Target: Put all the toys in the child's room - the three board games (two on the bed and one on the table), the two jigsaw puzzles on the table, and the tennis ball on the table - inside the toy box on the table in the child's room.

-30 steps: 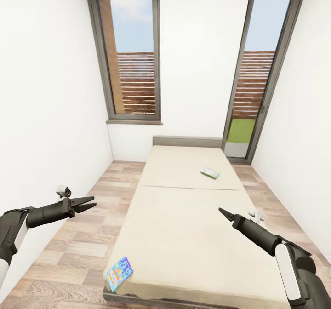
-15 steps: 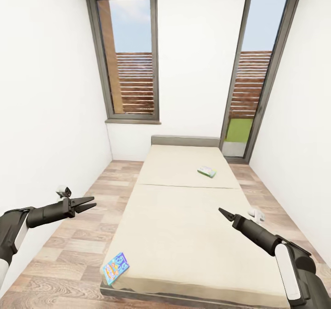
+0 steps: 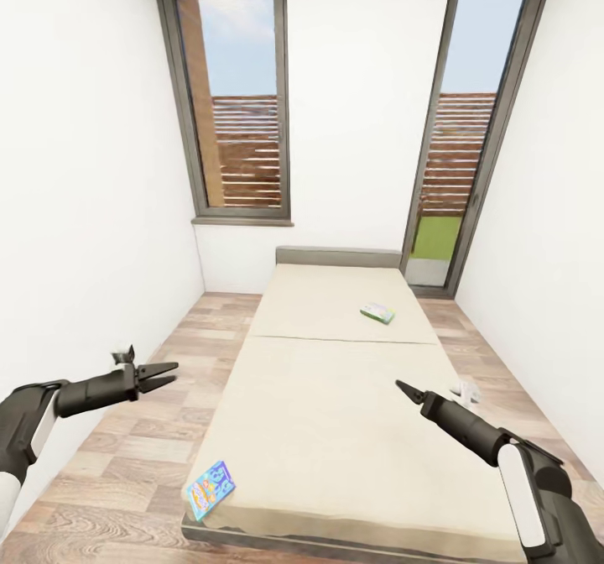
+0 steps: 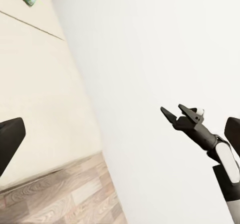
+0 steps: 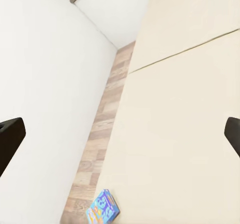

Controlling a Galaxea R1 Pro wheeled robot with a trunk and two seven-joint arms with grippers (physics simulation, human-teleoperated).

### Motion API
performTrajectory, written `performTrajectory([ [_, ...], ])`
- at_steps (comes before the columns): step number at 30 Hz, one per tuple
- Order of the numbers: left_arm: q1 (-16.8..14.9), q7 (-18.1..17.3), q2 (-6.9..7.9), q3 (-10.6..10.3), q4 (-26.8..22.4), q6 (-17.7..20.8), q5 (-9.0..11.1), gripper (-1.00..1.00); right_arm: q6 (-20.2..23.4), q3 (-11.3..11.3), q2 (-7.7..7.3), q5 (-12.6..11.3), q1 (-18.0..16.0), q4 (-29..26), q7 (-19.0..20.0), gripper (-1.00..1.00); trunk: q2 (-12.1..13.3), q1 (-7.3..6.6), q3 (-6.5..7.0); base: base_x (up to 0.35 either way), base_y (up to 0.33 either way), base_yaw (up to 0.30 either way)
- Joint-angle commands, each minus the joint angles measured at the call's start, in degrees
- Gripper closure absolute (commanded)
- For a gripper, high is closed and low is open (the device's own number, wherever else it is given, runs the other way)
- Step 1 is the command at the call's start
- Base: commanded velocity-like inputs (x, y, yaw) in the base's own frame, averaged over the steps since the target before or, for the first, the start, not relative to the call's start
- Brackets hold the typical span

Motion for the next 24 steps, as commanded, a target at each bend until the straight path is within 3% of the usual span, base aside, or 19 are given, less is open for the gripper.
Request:
performTrajectory([
  [1,-0.05,1.29,-0.30,0.13,0.13,0.72,0.08,-1.00,0.39,0.20,0.01,-0.21,-0.06,-0.01,0.06,-1.00,-0.54,0.26,-0.31,0.000,0.000,0.000],
  [4,-0.05,4.60,-0.78,0.34,0.54,0.89,0.21,-1.00,0.37,0.54,0.01,-0.23,-0.06,0.00,0.04,-1.00,-1.74,0.91,-0.85,0.000,0.000,0.000],
  [8,-0.05,6.52,-0.93,0.58,2.17,0.97,0.40,-1.00,0.36,0.66,0.01,-0.51,-0.06,-0.01,0.16,-1.00,-3.35,1.79,-1.57,0.000,0.000,0.000],
  [11,-0.05,7.03,-0.96,0.64,3.36,0.93,0.46,-1.00,0.38,0.69,0.01,-0.71,-0.06,-0.06,0.43,-1.00,-4.55,2.45,-2.10,0.000,0.000,0.000],
  [18,-0.02,7.38,-0.86,0.43,4.41,0.75,0.47,-1.00,0.42,0.68,0.01,-0.93,-0.06,-0.08,0.58,-1.00,-4.55,2.45,-2.10,0.000,0.000,0.000],
  [24,0.02,7.41,-0.85,0.54,8.11,0.56,0.42,-1.00,0.43,0.70,0.01,-0.99,-0.06,-0.08,0.59,-1.00,-5.35,2.89,-2.46,0.000,0.000,0.000],
])
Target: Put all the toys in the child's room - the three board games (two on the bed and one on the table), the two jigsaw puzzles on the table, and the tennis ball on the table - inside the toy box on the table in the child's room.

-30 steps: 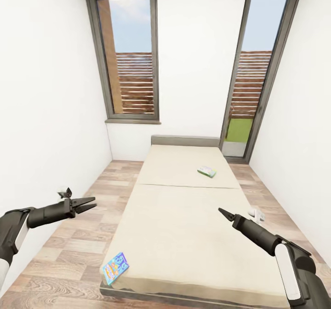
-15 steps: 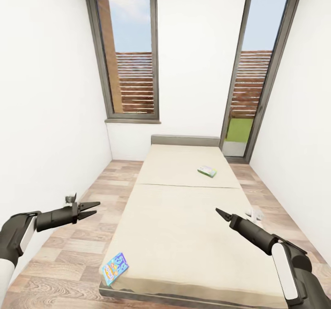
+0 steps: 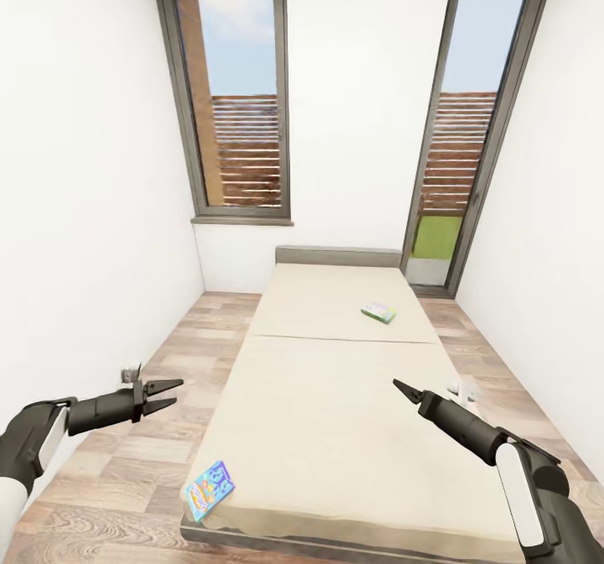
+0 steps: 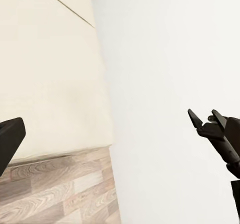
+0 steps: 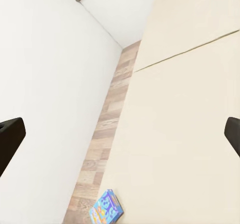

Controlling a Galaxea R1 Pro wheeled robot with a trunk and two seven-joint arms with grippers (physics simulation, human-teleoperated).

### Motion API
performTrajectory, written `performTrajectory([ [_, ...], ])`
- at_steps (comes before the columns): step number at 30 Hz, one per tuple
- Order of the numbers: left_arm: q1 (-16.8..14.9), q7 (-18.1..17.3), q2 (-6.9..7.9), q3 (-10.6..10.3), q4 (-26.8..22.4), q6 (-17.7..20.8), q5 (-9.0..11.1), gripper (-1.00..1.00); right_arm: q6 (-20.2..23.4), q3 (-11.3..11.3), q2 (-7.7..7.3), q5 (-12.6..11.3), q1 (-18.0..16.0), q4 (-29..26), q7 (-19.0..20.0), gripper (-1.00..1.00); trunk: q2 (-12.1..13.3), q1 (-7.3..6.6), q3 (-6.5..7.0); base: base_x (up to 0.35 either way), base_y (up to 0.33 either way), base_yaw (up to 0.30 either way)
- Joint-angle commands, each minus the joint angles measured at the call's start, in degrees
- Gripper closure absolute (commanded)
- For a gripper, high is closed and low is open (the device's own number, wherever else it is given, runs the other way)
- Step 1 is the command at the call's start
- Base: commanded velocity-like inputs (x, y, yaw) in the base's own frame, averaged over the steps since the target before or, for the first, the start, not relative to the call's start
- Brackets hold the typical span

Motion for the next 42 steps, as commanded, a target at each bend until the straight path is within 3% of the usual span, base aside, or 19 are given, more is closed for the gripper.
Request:
performTrajectory([
  [1,-0.06,-0.11,0.00,0.00,0.42,0.48,0.11,-1.00,0.41,-0.09,0.01,-0.22,-0.06,-0.03,0.13,-1.00,-0.52,0.25,-0.29,0.000,0.000,0.000],
  [16,-0.04,0.41,0.02,0.25,2.59,0.12,0.00,-1.00,0.47,-0.10,-0.02,-0.23,-0.06,-0.04,0.12,-1.00,-6.54,3.54,-2.99,-0.034,0.000,0.000],
  [25,-0.09,7.95,-0.16,1.08,6.03,-3.71,0.17,-1.00,1.04,-0.08,-0.08,-0.33,-0.06,-3.99,0.66,-1.00,-10.14,5.52,-4.60,-0.131,0.000,0.000],
  [29,-0.11,9.36,-0.30,1.24,7.37,-4.38,0.18,-1.00,1.38,-0.08,-0.08,-0.43,-0.06,-5.90,1.63,-1.00,-11.75,6.40,-5.32,-0.016,0.000,0.000],
  [37,-0.16,12.53,-0.91,1.45,9.20,-6.14,0.18,-1.00,4.92,-0.22,-0.19,-3.81,-0.13,-9.53,7.33,-1.00,-14.96,8.16,-6.76,-0.003,0.000,0.000],
  [42,-0.57,16.49,-0.98,1.74,13.16,-10.29,0.21,-1.00,6.19,-0.12,-0.14,-5.04,-0.12,-9.82,10.70,-1.00,-16.96,9.25,-7.65,0.000,0.000,0.000],
])
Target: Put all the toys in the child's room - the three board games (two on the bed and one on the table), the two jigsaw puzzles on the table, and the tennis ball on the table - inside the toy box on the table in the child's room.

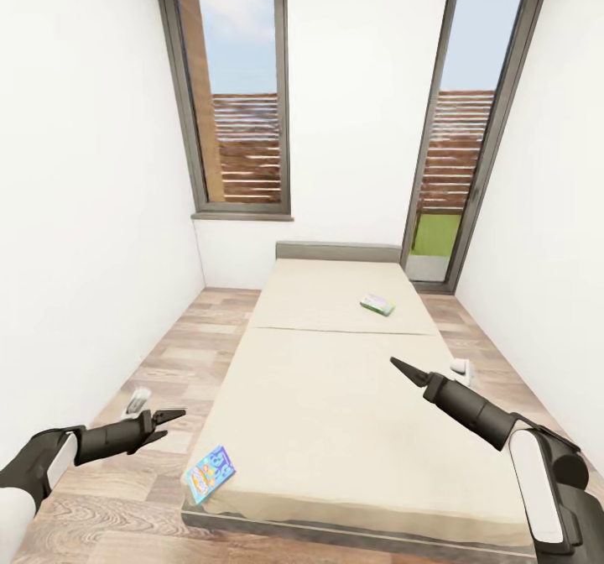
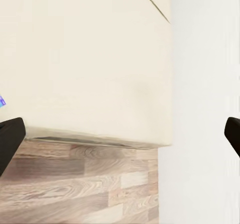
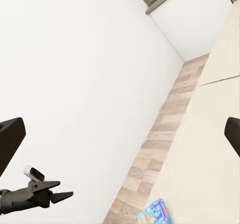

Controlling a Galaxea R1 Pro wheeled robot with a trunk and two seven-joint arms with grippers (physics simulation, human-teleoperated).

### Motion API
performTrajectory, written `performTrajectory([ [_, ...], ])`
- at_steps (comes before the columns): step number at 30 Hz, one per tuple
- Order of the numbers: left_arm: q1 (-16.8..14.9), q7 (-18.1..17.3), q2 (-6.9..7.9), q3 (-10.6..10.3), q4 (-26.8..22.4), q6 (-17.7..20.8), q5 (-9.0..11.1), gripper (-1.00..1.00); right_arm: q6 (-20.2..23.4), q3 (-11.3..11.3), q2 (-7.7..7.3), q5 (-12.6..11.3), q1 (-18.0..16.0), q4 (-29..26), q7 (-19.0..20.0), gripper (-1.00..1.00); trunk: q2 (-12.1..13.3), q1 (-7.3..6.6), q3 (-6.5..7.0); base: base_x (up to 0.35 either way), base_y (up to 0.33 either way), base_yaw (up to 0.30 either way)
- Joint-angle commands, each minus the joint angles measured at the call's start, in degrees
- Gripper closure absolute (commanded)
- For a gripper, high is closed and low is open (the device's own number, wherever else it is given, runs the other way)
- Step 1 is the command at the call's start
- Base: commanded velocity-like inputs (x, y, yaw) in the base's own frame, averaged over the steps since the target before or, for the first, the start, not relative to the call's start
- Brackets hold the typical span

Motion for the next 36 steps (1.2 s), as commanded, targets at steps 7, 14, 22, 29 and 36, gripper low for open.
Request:
performTrajectory([
  [7,-0.28,6.30,-0.92,0.98,1.76,-1.55,0.21,-1.00,0.57,-0.03,0.06,-0.27,-0.08,-0.05,1.57,-1.00,-2.89,1.55,-1.34,0.000,0.000,0.000],
  [14,-0.31,9.46,-1.37,1.15,2.92,-3.86,0.22,-1.00,0.61,-0.03,0.06,-0.29,-0.05,-0.05,1.75,-1.00,-5.69,3.09,-2.60,0.000,0.000,0.000],
  [22,-0.32,9.85,-1.41,1.17,3.92,-4.43,0.22,-1.00,0.61,-0.11,0.02,-0.30,-0.06,-0.06,1.78,-1.00,-8.90,4.85,-4.03,0.000,0.000,0.000],
  [29,-0.32,9.88,-1.42,1.17,4.01,-5.37,0.22,-1.00,0.61,-0.19,-0.02,-0.30,-0.08,-0.06,1.81,-1.00,-11.71,6.38,-5.29,0.000,0.000,0.000],
  [36,-0.32,9.88,-1.42,1.17,3.98,-5.52,0.22,-1.00,0.57,-0.21,0.03,-0.30,-0.04,-0.06,1.79,-1.00,-14.52,7.92,-6.55,0.000,0.000,0.000],
])
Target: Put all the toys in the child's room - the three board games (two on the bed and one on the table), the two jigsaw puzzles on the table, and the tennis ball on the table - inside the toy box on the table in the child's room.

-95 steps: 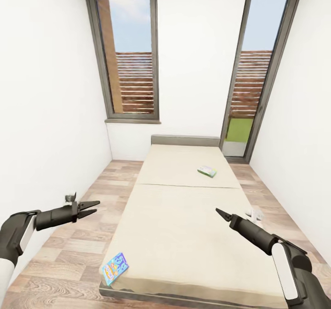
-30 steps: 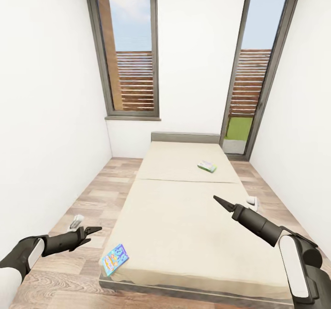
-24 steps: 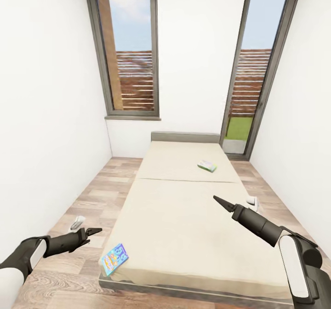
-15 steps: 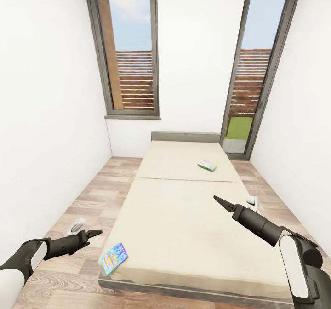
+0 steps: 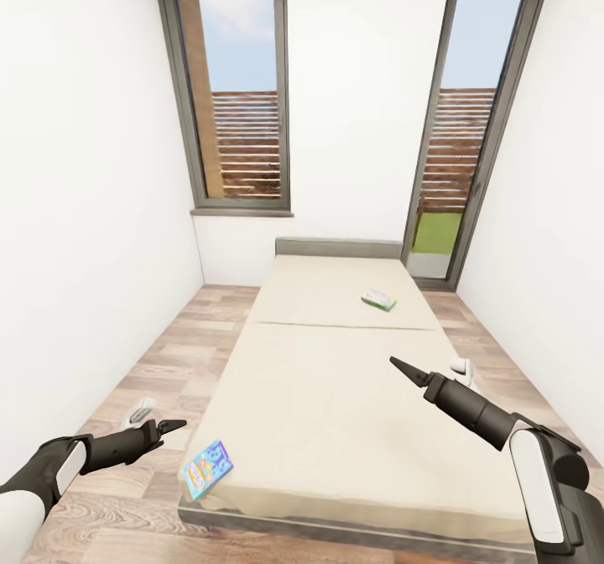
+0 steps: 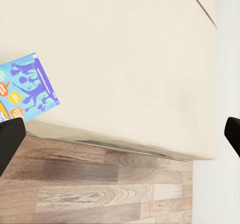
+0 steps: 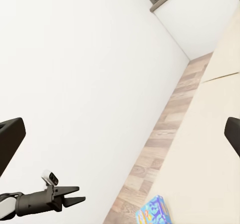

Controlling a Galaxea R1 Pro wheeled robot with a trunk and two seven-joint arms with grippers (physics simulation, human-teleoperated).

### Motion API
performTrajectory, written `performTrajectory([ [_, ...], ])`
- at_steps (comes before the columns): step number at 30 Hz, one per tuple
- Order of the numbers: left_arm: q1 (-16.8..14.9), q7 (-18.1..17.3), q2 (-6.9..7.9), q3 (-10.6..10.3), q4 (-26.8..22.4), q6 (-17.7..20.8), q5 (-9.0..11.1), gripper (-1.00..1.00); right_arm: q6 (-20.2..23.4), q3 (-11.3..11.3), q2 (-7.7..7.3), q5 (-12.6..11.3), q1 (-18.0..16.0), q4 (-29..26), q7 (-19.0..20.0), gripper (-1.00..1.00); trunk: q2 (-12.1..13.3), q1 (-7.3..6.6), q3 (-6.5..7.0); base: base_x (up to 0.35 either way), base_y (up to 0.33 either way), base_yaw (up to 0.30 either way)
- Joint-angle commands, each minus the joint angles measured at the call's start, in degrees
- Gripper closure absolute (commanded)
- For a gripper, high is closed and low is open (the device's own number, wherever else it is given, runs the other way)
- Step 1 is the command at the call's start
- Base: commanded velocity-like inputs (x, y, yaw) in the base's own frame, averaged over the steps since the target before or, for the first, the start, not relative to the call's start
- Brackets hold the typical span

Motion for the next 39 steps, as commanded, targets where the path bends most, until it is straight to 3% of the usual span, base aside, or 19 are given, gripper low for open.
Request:
performTrajectory([
  [1,-0.05,-0.10,-0.01,0.17,0.03,0.40,0.18,-1.00,0.31,-0.04,0.01,-0.11,-0.06,-0.01,0.13,-1.00,-0.46,0.23,-0.25,0.000,0.000,0.000],
  [13,-0.05,-0.82,0.08,0.17,0.00,0.70,0.35,-1.00,0.11,0.11,0.04,-0.11,-0.06,-0.01,0.12,-1.00,-5.27,2.86,-2.41,0.000,0.000,0.000],
  [24,-0.05,-1.38,0.23,0.02,-0.03,0.82,4.08,-1.00,-0.07,0.12,0.04,-0.11,-0.07,0.08,0.04,-1.00,-9.69,5.28,-4.38,0.000,0.000,0.000],
  [39,-0.05,-1.61,0.44,0.00,-0.02,1.18,5.15,-1.00,0.04,0.12,0.04,-0.11,-0.08,0.12,-0.07,-1.00,-15.70,8.58,-7.07,0.000,0.000,0.000],
])
